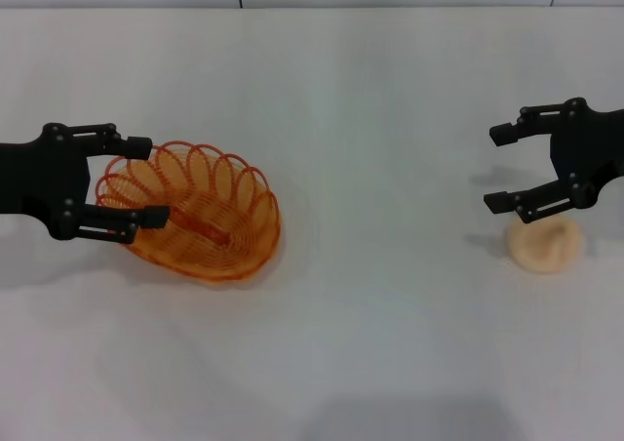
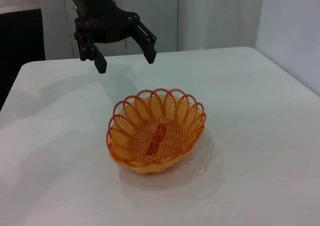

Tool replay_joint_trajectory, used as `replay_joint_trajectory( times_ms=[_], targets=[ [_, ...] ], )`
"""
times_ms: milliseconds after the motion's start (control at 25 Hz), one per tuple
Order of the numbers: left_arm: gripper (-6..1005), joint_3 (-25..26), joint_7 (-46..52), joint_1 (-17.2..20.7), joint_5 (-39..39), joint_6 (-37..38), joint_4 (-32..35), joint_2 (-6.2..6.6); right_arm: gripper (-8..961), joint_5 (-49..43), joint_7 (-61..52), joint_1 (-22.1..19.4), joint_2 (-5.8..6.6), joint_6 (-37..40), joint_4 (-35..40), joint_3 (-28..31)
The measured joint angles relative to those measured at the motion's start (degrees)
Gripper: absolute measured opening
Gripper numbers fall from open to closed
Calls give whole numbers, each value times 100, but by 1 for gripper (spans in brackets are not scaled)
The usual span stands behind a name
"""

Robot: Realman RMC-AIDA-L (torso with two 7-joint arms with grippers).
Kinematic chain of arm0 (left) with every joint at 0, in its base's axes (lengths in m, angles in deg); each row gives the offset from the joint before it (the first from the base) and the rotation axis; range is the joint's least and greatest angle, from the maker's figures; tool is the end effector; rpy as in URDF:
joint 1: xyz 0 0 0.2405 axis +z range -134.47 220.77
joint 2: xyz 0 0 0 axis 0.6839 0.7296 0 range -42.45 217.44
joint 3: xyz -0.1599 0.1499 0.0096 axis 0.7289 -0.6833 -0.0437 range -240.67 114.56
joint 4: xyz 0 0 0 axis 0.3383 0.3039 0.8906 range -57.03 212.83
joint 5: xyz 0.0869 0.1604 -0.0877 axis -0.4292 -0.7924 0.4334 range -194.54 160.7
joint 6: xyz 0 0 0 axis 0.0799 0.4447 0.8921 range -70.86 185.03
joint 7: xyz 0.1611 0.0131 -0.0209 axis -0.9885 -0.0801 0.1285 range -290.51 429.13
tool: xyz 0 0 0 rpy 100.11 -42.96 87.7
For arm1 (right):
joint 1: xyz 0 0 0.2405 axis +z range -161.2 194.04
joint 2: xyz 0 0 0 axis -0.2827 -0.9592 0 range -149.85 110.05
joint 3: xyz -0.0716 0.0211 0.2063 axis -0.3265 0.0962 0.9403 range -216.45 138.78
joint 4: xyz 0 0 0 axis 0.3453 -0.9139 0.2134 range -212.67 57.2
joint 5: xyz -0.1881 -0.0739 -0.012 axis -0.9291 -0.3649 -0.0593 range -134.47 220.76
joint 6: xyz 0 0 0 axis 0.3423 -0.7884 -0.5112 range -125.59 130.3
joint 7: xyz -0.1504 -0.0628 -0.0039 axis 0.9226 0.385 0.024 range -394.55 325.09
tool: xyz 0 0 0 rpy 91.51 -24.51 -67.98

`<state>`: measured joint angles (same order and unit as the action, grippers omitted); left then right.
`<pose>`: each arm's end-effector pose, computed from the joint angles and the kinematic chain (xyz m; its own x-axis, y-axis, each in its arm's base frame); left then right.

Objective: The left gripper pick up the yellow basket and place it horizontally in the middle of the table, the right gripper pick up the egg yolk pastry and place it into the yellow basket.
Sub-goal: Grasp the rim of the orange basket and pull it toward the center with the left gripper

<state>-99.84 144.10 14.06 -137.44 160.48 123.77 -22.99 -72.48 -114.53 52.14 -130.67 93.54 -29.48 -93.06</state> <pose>-0.2397 0.3011 0.0733 0.9219 0.1740 0.3462 0.2476 -0.9518 -0.1810 0.1916 0.3451 0.0411 0.9762 -0.0617 -0.2079 -0.1025 -0.9761 -0.1917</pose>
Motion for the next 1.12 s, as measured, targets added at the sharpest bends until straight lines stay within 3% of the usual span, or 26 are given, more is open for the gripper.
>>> replay_joint_trajectory(
  times_ms=[760,920,1120],
  targets=[
    [874,31,159,-11,20,-34,18,-24,868,5,61,-60,3,-19,-9,0],
    [874,34,904,-20,20,-96,335,-46,868,11,61,-71,-1,-74,-9,0],
    [873,-65,2753,-9,-364,-296,1285,-156,867,8,78,-116,-8,-209,-5,0]
  ],
)
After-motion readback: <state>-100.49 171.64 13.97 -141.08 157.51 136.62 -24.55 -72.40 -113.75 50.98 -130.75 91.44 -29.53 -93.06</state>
